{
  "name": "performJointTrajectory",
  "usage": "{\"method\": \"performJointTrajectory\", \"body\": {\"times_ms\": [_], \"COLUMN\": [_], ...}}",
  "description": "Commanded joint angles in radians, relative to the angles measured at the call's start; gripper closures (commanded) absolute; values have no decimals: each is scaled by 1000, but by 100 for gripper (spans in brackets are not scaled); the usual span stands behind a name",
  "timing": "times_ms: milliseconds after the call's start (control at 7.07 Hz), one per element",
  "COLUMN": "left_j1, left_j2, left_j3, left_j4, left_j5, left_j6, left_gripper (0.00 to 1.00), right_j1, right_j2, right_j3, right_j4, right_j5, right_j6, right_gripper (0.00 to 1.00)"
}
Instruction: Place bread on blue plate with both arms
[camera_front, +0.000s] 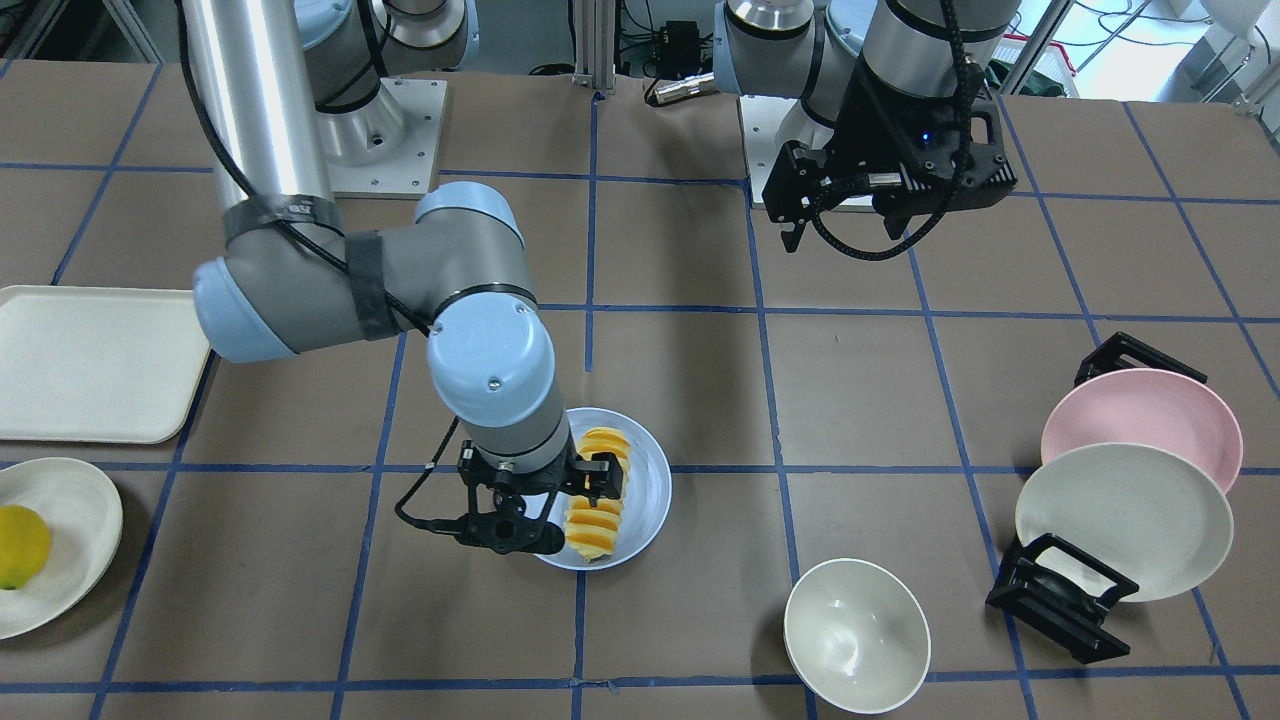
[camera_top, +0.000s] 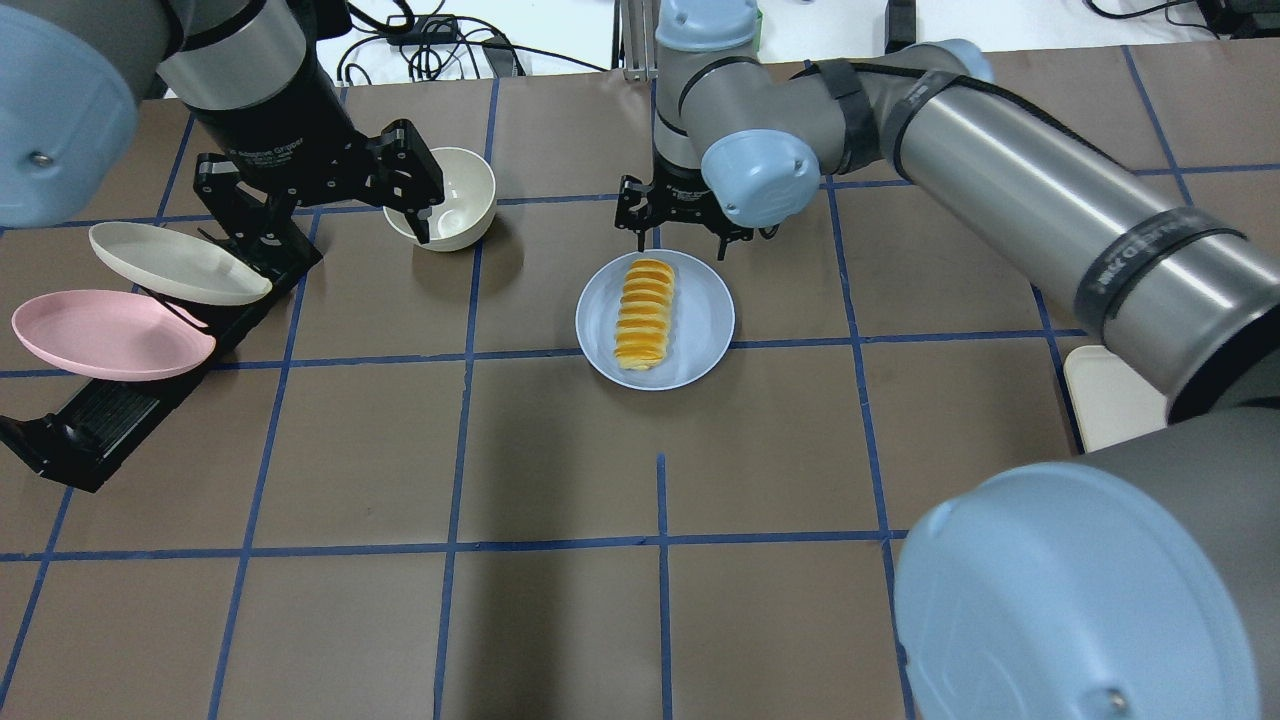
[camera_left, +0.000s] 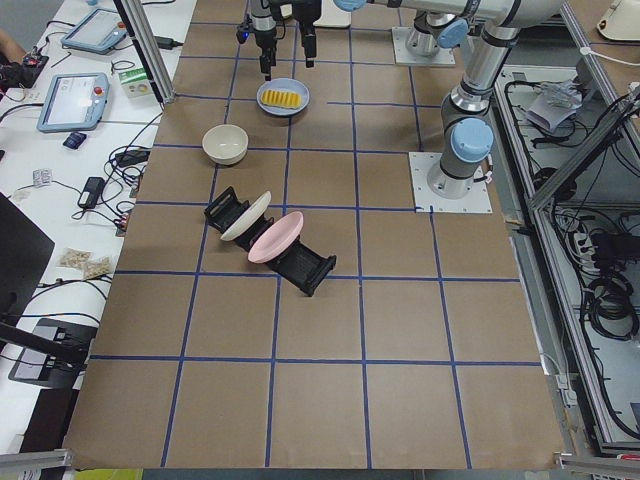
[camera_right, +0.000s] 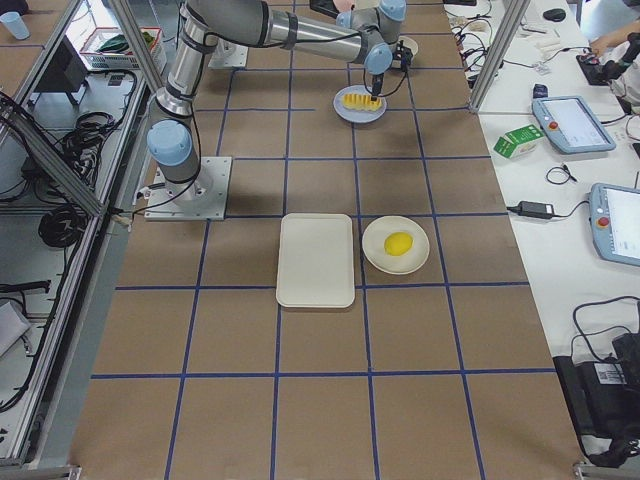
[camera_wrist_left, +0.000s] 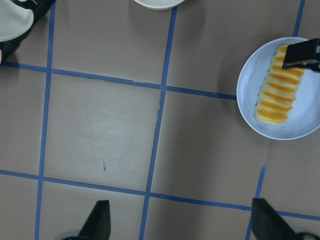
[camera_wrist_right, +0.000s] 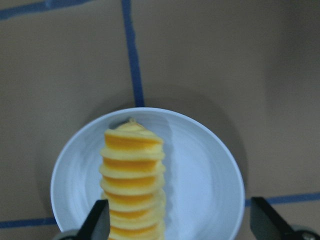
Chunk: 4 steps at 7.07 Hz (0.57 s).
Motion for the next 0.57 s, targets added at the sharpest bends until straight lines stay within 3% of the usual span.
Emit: {"method": "performJointTrajectory", "body": {"times_ms": [0, 424], "left_j1": [2, 3], "left_j2": [-1, 0], "left_j3": [2, 0], "left_j4": [0, 0], "left_j5": [-1, -7], "left_j6": [0, 14], "left_gripper": [0, 0], "right_j1": [-122, -249], "right_j2": [-157, -349], "right_j3": [4, 6], "right_j4": [173, 423], "right_j5": [3, -17], "right_j6": [-81, -190], "right_gripper": [0, 0]}}
